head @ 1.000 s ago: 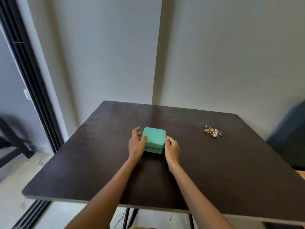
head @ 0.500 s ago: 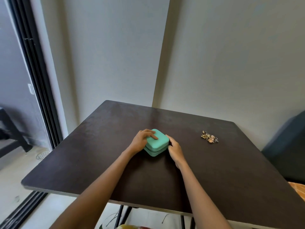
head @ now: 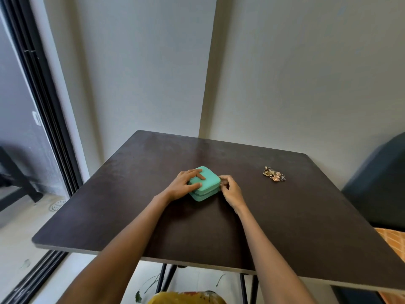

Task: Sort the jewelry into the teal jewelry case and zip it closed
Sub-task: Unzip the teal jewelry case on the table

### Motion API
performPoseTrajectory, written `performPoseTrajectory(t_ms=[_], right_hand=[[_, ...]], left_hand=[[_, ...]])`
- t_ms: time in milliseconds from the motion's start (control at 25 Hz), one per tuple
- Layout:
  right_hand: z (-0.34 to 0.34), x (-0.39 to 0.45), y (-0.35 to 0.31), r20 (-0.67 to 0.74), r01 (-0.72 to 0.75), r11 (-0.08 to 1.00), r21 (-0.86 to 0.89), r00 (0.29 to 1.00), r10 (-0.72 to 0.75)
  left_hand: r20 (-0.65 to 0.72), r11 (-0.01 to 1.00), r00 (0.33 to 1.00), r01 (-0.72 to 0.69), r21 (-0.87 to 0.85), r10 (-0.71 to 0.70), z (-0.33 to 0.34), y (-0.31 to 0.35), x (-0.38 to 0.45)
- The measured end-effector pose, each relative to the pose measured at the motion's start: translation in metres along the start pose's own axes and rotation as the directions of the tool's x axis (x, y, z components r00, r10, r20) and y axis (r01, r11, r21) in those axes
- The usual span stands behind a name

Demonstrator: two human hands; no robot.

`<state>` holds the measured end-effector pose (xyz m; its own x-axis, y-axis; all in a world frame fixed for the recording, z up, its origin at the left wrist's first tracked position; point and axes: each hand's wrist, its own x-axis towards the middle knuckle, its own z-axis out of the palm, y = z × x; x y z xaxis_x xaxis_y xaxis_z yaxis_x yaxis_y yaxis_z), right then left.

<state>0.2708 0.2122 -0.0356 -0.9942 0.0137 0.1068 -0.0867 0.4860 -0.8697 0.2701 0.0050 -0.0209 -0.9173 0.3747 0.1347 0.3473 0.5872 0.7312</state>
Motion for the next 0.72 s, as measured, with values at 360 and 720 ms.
performPoseTrajectory(t_ms=[360, 720], right_hand=[[0.022, -0.071, -0.014, -0.241, 0.108, 0.994, 0.004, 0.965, -0.104], [0.028, -0.083, -0.025, -0.146, -0.079, 0.964, 0.253, 0.982, 0.118]], left_hand=[[-0.38, 0.981, 0.919, 0.156, 0.118, -0.1, 0.032, 0.018, -0.009], [-0.395, 0.979, 0.903, 0.2, 0.032, -0.171, 0.035, 0.035, -0.027]])
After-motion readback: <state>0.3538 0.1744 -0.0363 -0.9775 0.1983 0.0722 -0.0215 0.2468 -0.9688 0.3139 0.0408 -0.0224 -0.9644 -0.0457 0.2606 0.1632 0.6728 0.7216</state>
